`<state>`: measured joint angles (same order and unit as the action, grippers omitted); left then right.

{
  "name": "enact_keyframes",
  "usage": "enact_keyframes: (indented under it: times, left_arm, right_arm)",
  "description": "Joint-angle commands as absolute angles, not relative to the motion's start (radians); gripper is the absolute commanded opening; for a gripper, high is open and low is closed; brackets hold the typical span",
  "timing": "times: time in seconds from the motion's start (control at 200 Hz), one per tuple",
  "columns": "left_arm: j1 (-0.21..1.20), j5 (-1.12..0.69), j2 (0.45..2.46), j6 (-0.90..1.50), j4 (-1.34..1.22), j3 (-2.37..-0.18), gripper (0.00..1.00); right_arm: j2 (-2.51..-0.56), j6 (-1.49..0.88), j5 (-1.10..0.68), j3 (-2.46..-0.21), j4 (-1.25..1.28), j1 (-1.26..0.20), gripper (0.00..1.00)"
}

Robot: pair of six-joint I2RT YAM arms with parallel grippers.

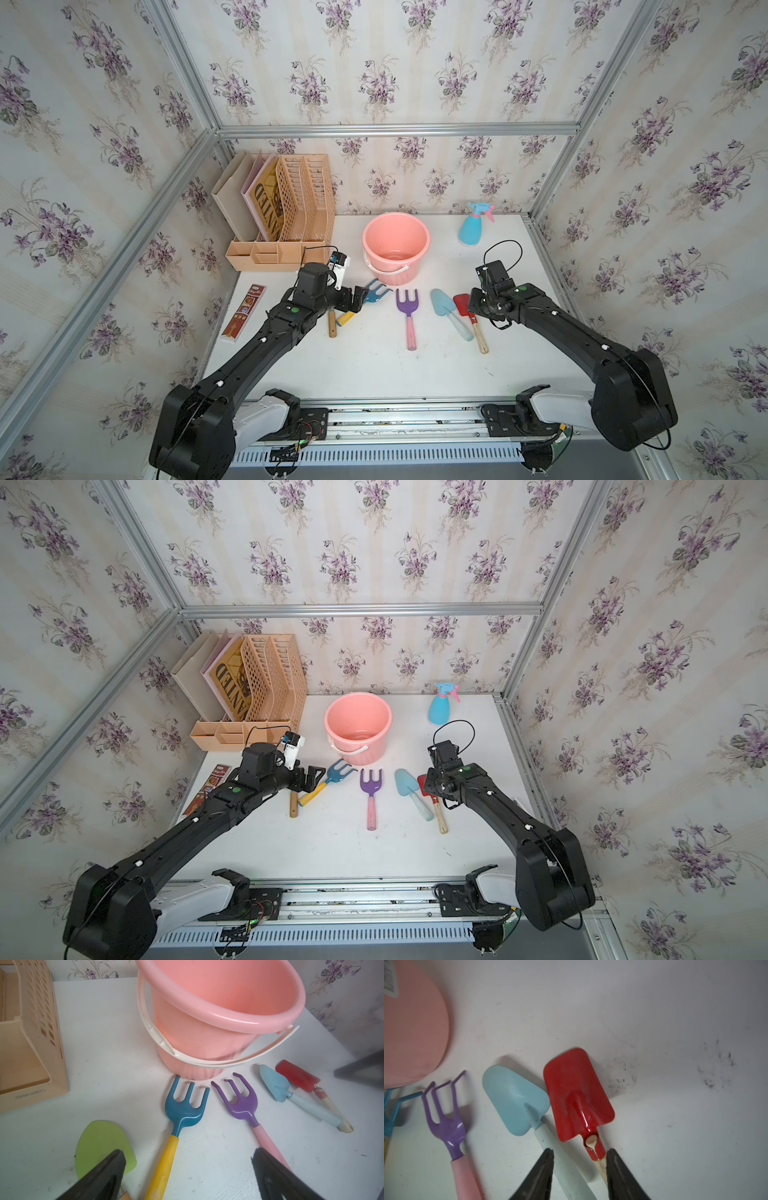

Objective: Organize the gardening tools
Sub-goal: Adjust the gardening tool at the center of the board, then pick up the gardening tool from the center of the board.

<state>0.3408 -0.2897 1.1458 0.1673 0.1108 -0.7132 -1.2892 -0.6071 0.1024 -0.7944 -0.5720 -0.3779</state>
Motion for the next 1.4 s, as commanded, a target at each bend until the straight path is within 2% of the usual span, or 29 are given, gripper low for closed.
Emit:
enact_keyframes:
  times: [0.0,0.155,0.415,0.784,0.899,1.144,1.394]
  left_arm:
    - [0.347,-0.315,1.156,0.172,0.074,-0.725,0.99]
    - [0.351,-0.317,1.171,0.164,0.074,-0.732,0.99]
    - [0.353,-0.316,1.181,0.172,0.056,-0.723,1.0]
    - [0.354,-0.296,1.176,0.158,0.073,-0.727,0.99]
    - [0.353,-0.288,1.171,0.156,0.077,-0.727,0.99]
    - [0.354,-0.278,1.164,0.153,0.084,-0.733,0.99]
    - [0.354,-0.27,1.162,0.161,0.079,-0.735,1.0]
  right_arm:
    - [-1.273,-0.66,0.103,-0.751,-0.567,-0.392,0.4]
    - [-1.291,-0.651,0.135,-0.739,-0.575,-0.418,0.36]
    - [-1.4,-0.637,0.231,-0.749,-0.59,-0.463,0.36]
    - [-1.482,-0.626,0.229,-0.726,-0.508,-0.466,0.34]
    - [-1.5,-0.619,0.249,-0.728,-0.494,-0.465,0.27]
    - [-1.447,-0.616,0.329,-0.739,-0.503,-0.466,0.0]
    - [-1.303,-0.61,0.459,-0.8,-0.552,-0.476,0.0]
